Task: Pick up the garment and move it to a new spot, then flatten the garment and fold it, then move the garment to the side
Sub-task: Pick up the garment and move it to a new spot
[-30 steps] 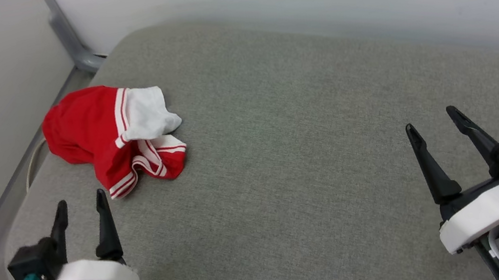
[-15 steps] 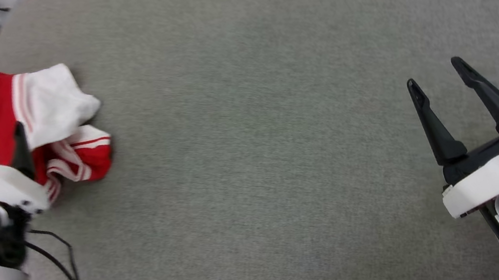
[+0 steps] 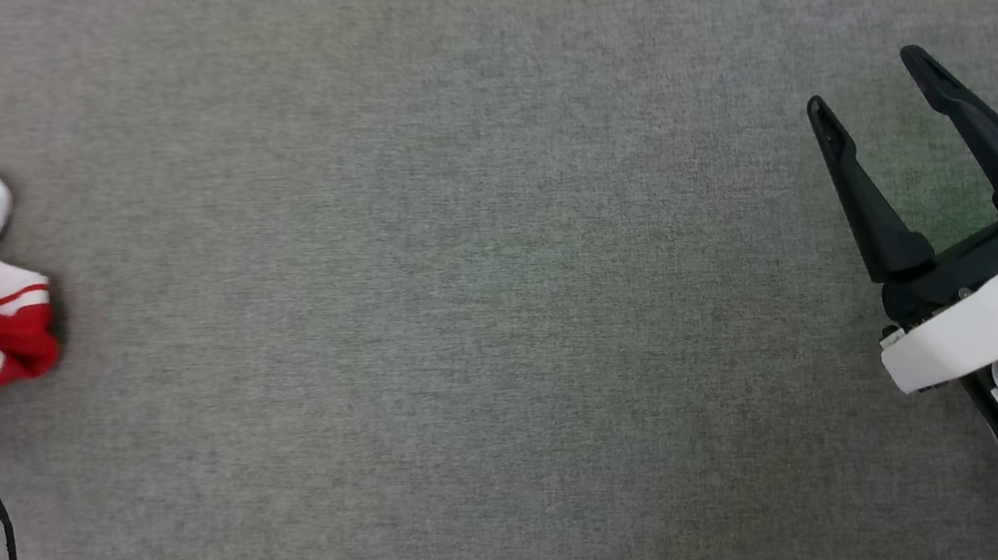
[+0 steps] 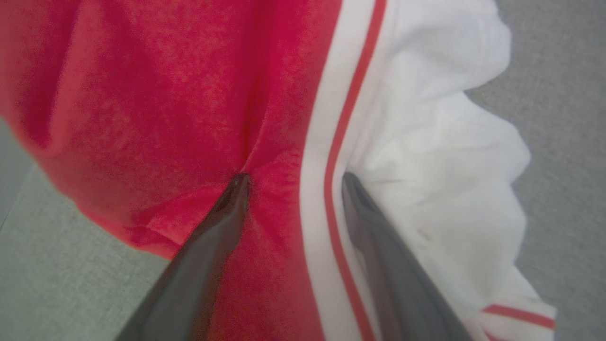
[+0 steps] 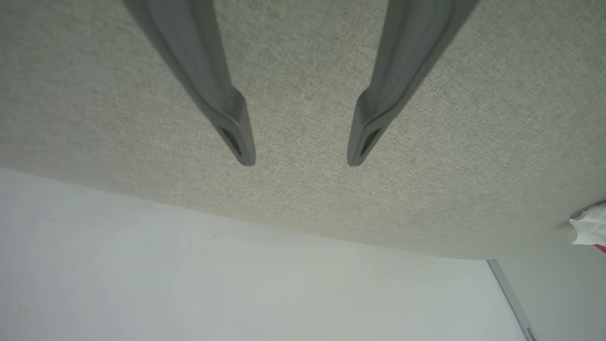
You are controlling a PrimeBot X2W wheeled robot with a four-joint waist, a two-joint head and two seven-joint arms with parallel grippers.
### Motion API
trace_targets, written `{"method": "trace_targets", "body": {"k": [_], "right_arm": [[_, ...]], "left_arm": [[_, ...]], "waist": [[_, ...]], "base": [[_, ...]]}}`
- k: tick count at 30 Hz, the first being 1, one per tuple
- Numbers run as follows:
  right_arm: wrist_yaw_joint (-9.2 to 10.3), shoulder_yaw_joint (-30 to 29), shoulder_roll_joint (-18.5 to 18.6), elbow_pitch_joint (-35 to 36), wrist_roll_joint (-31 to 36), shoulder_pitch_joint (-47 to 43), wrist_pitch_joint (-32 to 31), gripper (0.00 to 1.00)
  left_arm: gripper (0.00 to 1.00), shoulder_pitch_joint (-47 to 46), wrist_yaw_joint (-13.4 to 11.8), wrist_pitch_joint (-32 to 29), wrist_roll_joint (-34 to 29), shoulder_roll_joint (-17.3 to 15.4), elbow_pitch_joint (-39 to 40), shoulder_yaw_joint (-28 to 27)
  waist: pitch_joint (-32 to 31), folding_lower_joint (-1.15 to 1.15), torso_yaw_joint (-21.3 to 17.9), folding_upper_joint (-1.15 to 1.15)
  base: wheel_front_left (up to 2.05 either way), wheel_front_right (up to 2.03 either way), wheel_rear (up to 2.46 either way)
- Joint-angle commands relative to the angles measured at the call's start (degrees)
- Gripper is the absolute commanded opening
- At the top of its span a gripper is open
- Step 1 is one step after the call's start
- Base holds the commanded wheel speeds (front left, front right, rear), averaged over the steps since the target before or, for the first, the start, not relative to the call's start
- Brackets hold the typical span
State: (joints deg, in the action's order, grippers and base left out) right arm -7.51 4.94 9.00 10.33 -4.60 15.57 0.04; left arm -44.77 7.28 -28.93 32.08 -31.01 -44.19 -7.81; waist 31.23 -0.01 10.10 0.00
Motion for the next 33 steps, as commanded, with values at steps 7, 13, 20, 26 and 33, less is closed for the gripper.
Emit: {"method": "trace_targets", "body": {"k": [7, 13, 20, 26, 33], "right_arm": [[0.04, 0.0, 0.4, -0.4, -0.4, 1.6, 0.5, 1.0], [0.04, -0.3, 0.4, -1.2, -0.5, 1.1, 1.1, 1.0], [0.04, -1.2, -1.3, -3.0, -0.8, -0.5, 2.2, 1.0], [0.04, -2.7, -3.5, -4.5, -0.8, -2.9, 3.1, 1.0], [0.04, -5.5, -5.5, -5.9, -1.0, -7.1, 3.9, 1.0]], "left_arm": [[0.91, 1.4, -4.1, -10.6, 2.9, 2.6, -4.1, -0.2], [0.0, 1.5, -4.9, -6.1, 1.4, 1.1, 0.3, -0.1], [0.0, 1.5, -8.4, 5.9, -1.0, 1.2, 5.4, -1.5], [0.0, 2.8, -8.7, 14.9, -3.1, 2.5, 8.8, -0.6], [0.0, 6.4, -8.7, 22.8, -5.5, 4.5, 12.4, 1.2]], "waist": [[2.4, 0.01, -1.3, 0.0], [0.6, 0.01, -1.0, 0.0], [-5.4, 0.01, -0.4, 0.0], [-11.8, 0.01, -0.3, 0.0], [-18.8, 0.01, -2.1, 0.0]], "base": [[0.0, 0.0, 0.0], [0.0, 0.0, 0.0], [0.0, 0.0, 0.0], [0.0, 0.0, 0.0], [0.0, 0.0, 0.0]]}}
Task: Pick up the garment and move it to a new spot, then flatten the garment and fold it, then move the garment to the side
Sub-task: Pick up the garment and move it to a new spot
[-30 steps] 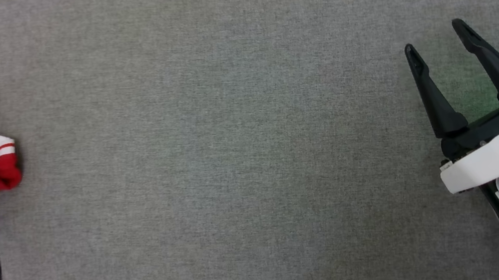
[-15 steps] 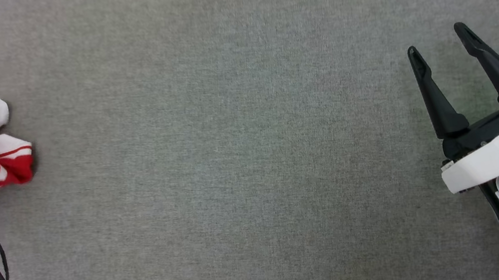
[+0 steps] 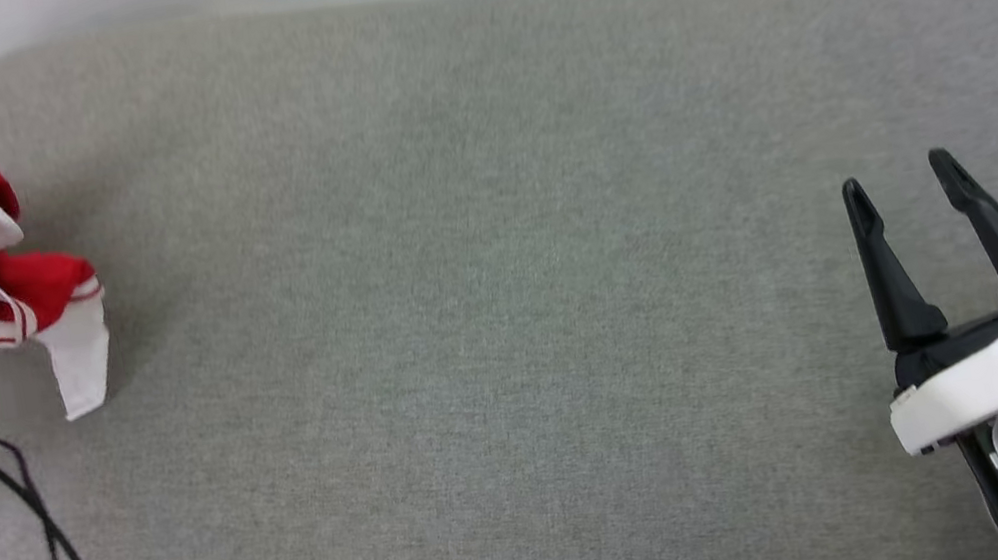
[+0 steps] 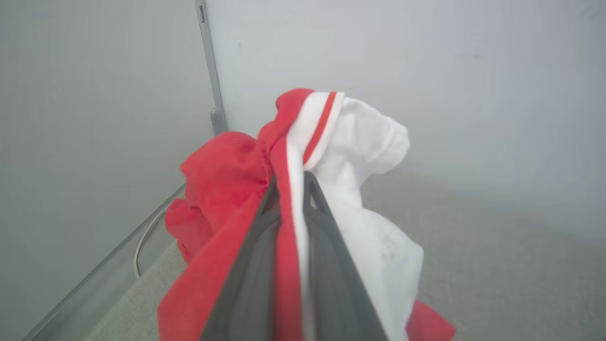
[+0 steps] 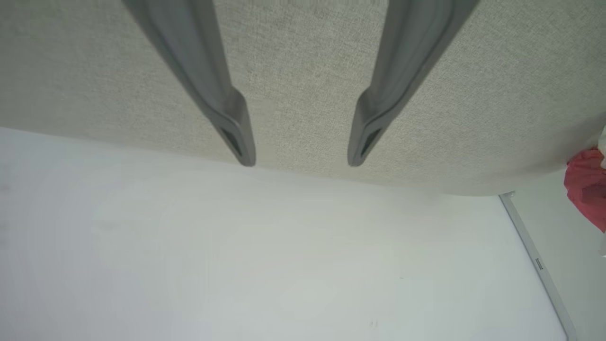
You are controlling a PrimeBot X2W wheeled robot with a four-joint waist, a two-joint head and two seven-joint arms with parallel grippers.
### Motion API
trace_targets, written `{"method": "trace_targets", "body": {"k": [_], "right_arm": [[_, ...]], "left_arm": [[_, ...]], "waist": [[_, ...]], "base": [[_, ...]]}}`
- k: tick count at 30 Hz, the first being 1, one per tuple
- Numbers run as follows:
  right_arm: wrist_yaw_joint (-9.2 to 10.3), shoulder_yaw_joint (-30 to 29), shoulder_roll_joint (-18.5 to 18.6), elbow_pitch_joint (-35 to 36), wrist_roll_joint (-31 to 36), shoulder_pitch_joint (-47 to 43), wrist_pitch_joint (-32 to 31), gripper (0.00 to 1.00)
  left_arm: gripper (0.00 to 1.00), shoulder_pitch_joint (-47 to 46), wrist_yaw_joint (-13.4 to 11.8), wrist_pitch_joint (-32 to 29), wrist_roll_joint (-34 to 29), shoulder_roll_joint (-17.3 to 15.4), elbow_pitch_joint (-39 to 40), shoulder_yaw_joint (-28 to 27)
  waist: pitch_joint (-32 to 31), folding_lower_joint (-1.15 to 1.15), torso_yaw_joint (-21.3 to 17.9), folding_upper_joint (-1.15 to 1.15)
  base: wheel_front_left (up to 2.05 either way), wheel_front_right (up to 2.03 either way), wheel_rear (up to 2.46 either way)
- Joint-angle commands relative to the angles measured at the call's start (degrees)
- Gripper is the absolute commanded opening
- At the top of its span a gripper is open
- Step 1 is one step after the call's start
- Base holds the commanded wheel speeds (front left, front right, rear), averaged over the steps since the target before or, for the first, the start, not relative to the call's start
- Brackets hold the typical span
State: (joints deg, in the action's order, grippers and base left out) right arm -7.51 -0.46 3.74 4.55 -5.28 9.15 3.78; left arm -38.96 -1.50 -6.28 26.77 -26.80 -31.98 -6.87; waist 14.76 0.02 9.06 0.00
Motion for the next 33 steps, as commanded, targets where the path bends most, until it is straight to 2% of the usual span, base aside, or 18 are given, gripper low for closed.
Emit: {"method": "trace_targets", "body": {"k": [1, 6, 11, 21, 24, 33], "right_arm": [[0.04, -0.3, -0.3, -0.2, -0.4, -1.1, 0.2, 1.0], [0.04, -1.5, -0.8, -0.2, -0.6, -3.5, -0.2, 1.0], [0.04, -2.0, -0.9, -0.1, -1.5, -5.0, -0.6, 1.0], [0.04, -2.2, -0.9, 0.5, -3.3, -6.4, -1.2, 1.0], [0.04, -2.2, -0.9, 0.7, -3.5, -6.4, -1.2, 1.0], [0.04, -1.6, -0.9, 0.2, -5.1, -5.2, 0.2, 1.0]], "left_arm": [[0.0, 1.3, 0.1, 0.9, -0.6, 0.6, 1.0, 0.6], [0.0, 4.2, -0.6, 3.1, -1.9, 3.4, 6.1, 2.8], [0.0, 7.4, 0.4, 2.6, -2.3, 5.5, 11.2, 5.9], [0.0, 13.3, 3.6, -5.0, -2.0, 11.3, 20.3, 15.7], [0.0, 13.9, 4.6, -6.6, -2.4, 12.3, 21.8, 18.3], [0.0, 15.2, 8.1, -10.8, -3.5, 17.7, 21.3, 33.0]], "waist": [[-3.0, -0.02, -1.5, 0.0], [-5.7, -0.02, -4.3, 0.0], [-7.4, -0.02, -8.2, 0.0], [-8.0, -0.02, -17.4, 0.0], [-7.3, -0.02, -19.0, 0.0], [-3.1, -0.02, -23.0, 0.0]], "base": [[0.0, 0.0, 0.0], [0.0, 0.0, 0.0], [0.0, 0.0, 0.0], [0.0, 0.0, 0.0], [0.0, 0.0, 0.0], [0.0, 0.0, 0.0]]}}
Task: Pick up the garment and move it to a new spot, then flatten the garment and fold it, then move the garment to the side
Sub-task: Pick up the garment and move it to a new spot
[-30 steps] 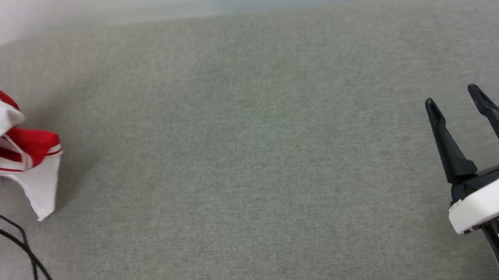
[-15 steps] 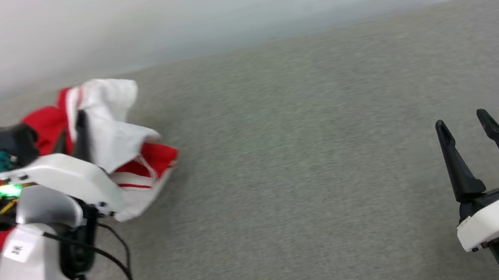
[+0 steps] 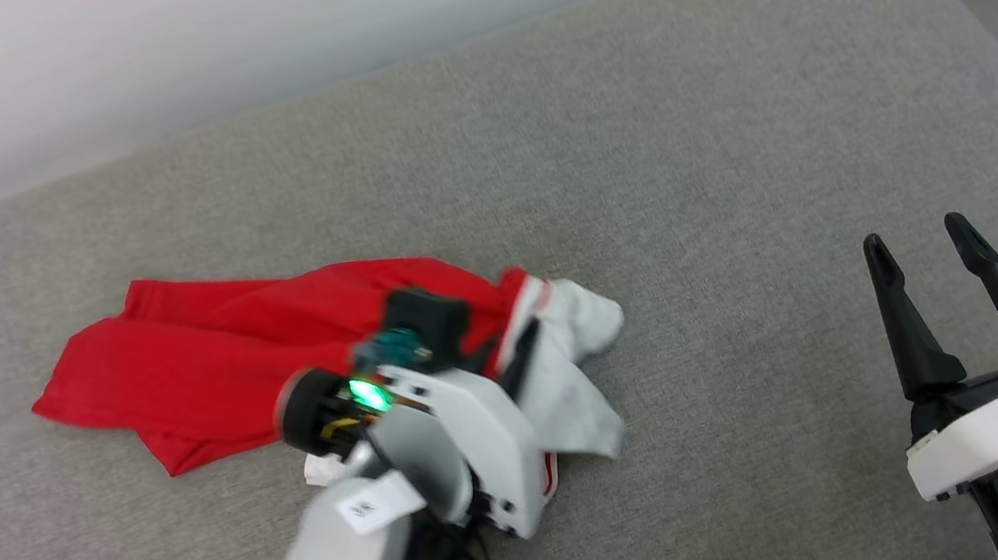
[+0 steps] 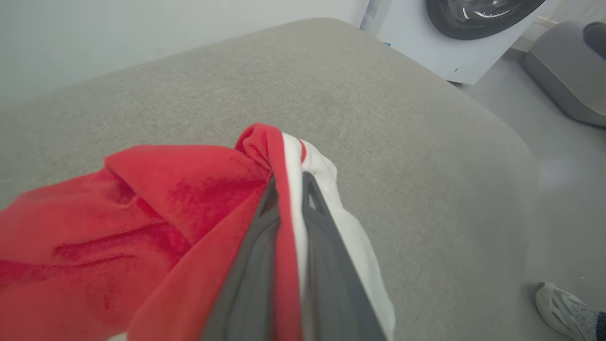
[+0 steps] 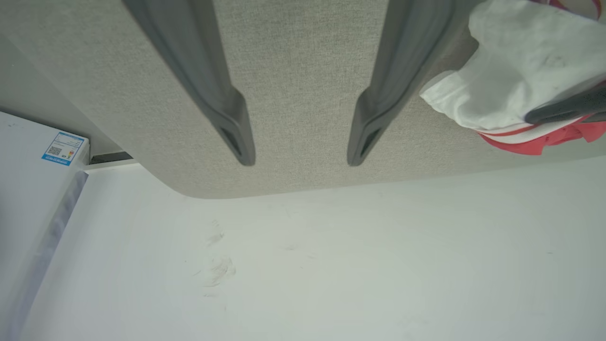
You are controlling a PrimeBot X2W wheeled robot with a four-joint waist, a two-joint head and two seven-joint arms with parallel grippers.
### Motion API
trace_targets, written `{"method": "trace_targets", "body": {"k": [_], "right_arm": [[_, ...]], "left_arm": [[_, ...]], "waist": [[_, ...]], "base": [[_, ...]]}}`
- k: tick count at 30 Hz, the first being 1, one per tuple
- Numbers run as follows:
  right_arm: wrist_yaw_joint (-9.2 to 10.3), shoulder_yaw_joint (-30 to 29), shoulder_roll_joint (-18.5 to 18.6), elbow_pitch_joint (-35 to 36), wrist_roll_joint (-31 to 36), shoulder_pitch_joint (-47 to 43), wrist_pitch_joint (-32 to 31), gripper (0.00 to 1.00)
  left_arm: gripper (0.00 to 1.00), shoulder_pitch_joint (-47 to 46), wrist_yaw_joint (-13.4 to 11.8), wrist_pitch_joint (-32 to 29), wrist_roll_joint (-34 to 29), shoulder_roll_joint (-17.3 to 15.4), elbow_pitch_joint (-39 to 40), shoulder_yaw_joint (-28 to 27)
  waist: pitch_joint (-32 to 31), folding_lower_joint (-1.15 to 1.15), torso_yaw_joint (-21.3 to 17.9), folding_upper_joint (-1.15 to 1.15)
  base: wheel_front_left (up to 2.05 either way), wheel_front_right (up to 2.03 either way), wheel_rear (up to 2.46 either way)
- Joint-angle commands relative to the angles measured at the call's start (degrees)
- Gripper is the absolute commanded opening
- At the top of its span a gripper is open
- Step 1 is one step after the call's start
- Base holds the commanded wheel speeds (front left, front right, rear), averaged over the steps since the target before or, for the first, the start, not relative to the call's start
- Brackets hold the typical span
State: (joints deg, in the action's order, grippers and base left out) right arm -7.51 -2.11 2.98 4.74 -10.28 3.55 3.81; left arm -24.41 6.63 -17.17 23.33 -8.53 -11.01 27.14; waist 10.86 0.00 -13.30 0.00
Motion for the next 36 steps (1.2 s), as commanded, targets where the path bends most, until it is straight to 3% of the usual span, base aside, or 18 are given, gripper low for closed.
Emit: {"method": "trace_targets", "body": {"k": [1, 10, 11, 12, 22, 30, 36], "right_arm": [[0.04, 0.1, -0.2, -0.1, -0.2, 0.7, 0.3, 1.0], [0.04, 0.9, -0.2, -1.5, 0.3, 2.7, 1.5, 1.0], [0.04, 0.9, -0.1, -1.8, 0.3, 2.8, 1.6, 1.0], [0.04, 0.8, -0.1, -1.9, 0.6, 2.8, 1.6, 1.0], [0.04, 0.5, -0.1, -1.0, 2.6, 0.6, -0.6, 1.0], [0.04, 0.5, -0.1, 0.4, 3.4, -1.9, -2.8, 1.0], [0.04, 0.5, -0.1, 1.6, 3.5, -4.4, -4.4, 1.0]], "left_arm": [[0.0, 0.5, 0.2, 0.0, -0.3, 0.0, -0.2, 0.4], [0.0, 0.4, 0.8, 3.1, 0.8, 2.1, -4.7, 10.3], [0.24, 0.4, 0.8, 4.0, 0.9, 2.2, -5.0, 10.8], [1.0, 0.4, 0.8, 5.2, 0.9, 2.4, -5.0, 11.2], [1.0, 1.8, -0.6, 19.9, -1.5, 2.3, -2.4, 10.9], [1.0, 5.9, -6.8, 28.6, -1.6, 0.7, -1.1, 5.8], [1.0, 10.1, -11.2, 31.1, -0.3, -1.2, -0.6, 0.5]], "waist": [[1.3, 0.0, -0.7, 0.0], [3.6, 0.0, 1.0, 0.0], [3.4, 0.0, 1.4, 0.0], [3.1, 0.0, 1.9, 0.0], [-2.9, 0.0, 7.7, 0.0], [-7.3, 0.0, 11.4, 0.0], [-9.6, 0.0, 13.2, 0.0]], "base": [[0.0, 0.0, 0.0], [0.0, 0.0, 0.0], [0.0, 0.0, 0.0], [0.0, 0.0, 0.0], [0.0, 0.0, 0.0], [0.0, 0.0, 0.0], [0.0, 0.0, 0.0]]}}
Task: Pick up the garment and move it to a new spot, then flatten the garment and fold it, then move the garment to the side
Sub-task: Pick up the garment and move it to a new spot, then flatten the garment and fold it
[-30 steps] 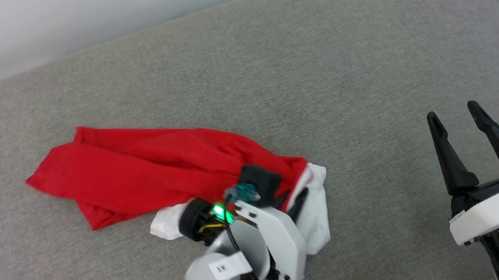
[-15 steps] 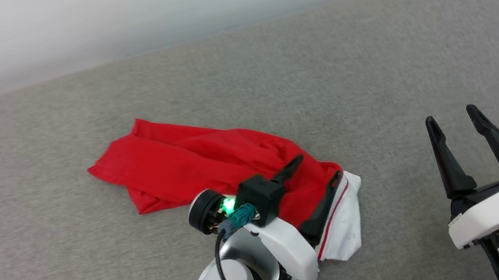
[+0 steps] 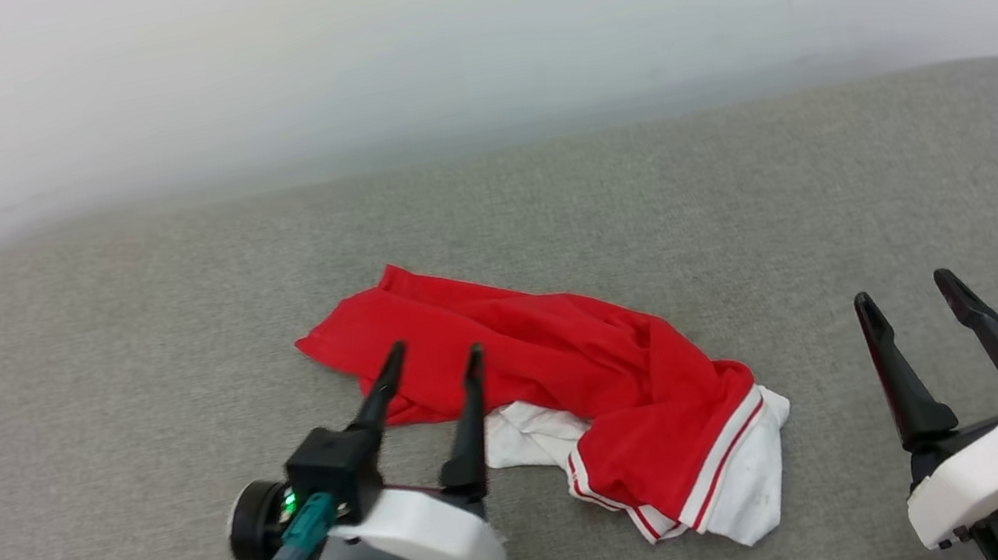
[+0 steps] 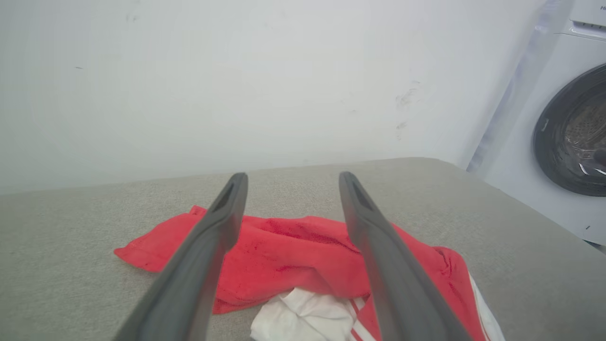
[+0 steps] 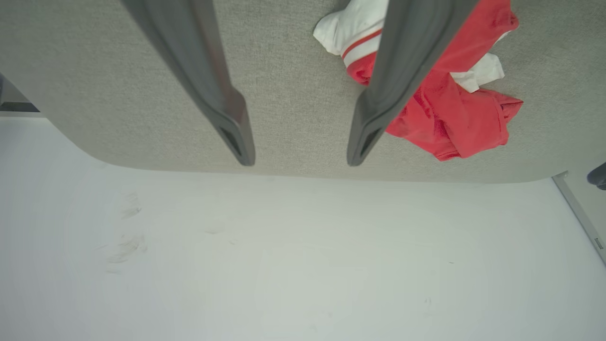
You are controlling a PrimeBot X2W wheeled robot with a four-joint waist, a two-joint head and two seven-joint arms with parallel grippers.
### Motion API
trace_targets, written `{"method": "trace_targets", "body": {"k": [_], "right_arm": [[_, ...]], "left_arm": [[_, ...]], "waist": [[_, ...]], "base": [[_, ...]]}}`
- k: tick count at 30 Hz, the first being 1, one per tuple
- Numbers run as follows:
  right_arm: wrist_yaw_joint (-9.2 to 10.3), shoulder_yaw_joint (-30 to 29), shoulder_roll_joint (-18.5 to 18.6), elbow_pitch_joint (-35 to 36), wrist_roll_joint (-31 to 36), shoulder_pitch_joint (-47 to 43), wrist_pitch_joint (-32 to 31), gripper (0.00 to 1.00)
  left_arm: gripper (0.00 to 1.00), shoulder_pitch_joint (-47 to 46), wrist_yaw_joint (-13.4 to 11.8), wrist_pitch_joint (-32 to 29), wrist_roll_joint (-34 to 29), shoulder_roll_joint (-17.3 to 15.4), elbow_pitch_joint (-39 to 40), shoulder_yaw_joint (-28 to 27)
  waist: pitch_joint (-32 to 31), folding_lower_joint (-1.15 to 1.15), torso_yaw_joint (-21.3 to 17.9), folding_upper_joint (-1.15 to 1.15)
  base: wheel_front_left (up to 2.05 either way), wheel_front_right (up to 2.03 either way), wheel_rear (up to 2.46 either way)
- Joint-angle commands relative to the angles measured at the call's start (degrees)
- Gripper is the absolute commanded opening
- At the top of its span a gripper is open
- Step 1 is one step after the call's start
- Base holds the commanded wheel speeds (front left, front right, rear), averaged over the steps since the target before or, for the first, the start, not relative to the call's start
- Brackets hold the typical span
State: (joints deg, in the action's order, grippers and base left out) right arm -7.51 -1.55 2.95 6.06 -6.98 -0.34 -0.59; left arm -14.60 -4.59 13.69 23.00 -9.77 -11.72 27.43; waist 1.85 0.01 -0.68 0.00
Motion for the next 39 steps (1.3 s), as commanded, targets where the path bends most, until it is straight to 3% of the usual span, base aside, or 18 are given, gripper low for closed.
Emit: {"method": "trace_targets", "body": {"k": [1, 13, 26, 33, 39], "right_arm": [[0.04, -0.1, -0.1, 0.5, 0.1, -0.8, -0.2, 1.0], [0.04, 0.0, -0.1, 1.9, -0.5, -3.6, -1.5, 1.0], [0.04, -0.7, -0.1, 2.2, -1.0, -3.9, -1.2, 1.0], [0.04, -0.7, -0.1, 1.9, -1.1, -3.2, -1.0, 1.0], [0.04, -0.8, -0.1, 2.4, -1.2, -2.0, -1.1, 1.0]], "left_arm": [[1.0, 0.9, -0.5, 0.4, 0.3, -0.3, 0.3, -0.8], [1.0, 8.1, -5.3, 1.3, 0.7, -6.4, 4.0, -8.5], [1.0, 11.6, -6.6, 0.0, 1.4, -8.5, 7.4, -9.4], [1.0, 10.4, -5.8, -1.9, 2.4, -8.7, 7.1, -8.7], [1.0, 3.8, -1.5, -11.2, 4.4, -7.9, 4.8, -4.7]], "waist": [[-0.9, -0.01, 0.8, 0.0], [-2.5, -0.01, 1.4, 0.0], [-2.4, -0.01, 1.0, 0.0], [-2.2, -0.01, 1.1, 0.0], [0.0, -0.01, 1.6, 0.0]], "base": [[0.0, 0.0, 0.0], [0.0, 0.0, 0.0], [0.0, 0.0, 0.0], [0.0, 0.0, 0.0], [0.0, 0.0, 0.0]]}}
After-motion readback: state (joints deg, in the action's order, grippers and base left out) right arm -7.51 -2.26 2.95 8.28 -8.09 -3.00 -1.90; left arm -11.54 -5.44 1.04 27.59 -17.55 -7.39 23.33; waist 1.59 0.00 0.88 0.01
